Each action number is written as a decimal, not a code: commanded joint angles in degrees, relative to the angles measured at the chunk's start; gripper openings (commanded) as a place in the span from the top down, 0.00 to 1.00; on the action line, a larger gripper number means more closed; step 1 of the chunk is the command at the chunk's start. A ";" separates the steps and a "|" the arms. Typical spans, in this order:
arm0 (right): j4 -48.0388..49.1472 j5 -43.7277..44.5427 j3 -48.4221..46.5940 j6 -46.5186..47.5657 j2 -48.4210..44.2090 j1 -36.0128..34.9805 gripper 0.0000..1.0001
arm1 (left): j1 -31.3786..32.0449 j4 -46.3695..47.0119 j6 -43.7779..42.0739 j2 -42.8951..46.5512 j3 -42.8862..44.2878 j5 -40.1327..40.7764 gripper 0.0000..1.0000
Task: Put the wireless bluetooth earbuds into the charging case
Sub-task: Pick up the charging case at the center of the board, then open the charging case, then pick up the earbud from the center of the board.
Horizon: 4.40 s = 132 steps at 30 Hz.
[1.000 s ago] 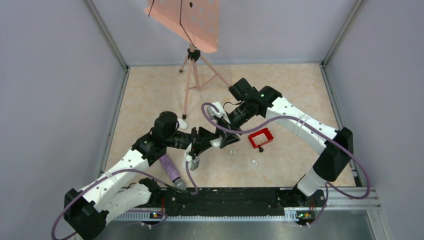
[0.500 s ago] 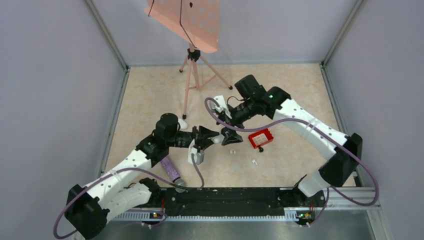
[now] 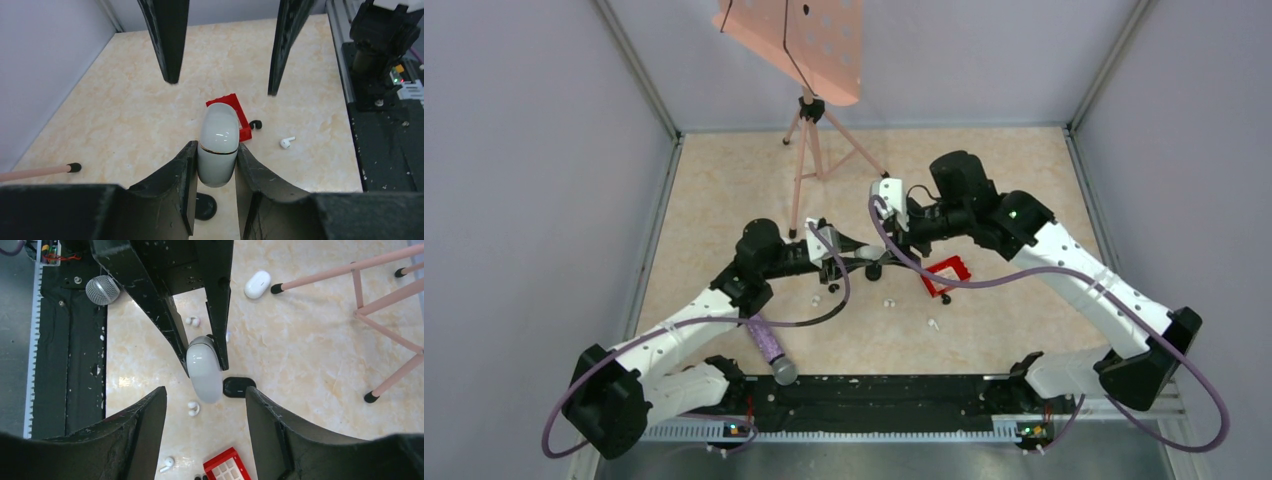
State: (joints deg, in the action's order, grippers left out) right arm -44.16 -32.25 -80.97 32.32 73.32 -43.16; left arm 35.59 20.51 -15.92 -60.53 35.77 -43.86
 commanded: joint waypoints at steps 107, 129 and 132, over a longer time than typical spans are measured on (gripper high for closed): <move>7.64 4.03 16.93 -2.58 10.08 6.55 0.64 | -13.23 5.63 30.75 11.74 -7.44 10.61 1.00; -3.65 7.79 25.46 3.42 8.26 6.51 0.62 | -20.04 2.37 31.91 13.56 -7.82 11.20 1.00; -2.99 8.40 26.80 2.63 8.06 6.51 0.59 | -20.04 1.93 31.83 13.69 -7.90 11.12 1.00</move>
State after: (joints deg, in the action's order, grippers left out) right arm -46.87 -24.47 -55.35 36.80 83.29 -36.23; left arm 15.84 21.15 15.11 -47.07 27.64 -33.30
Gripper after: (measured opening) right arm 0.397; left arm 0.342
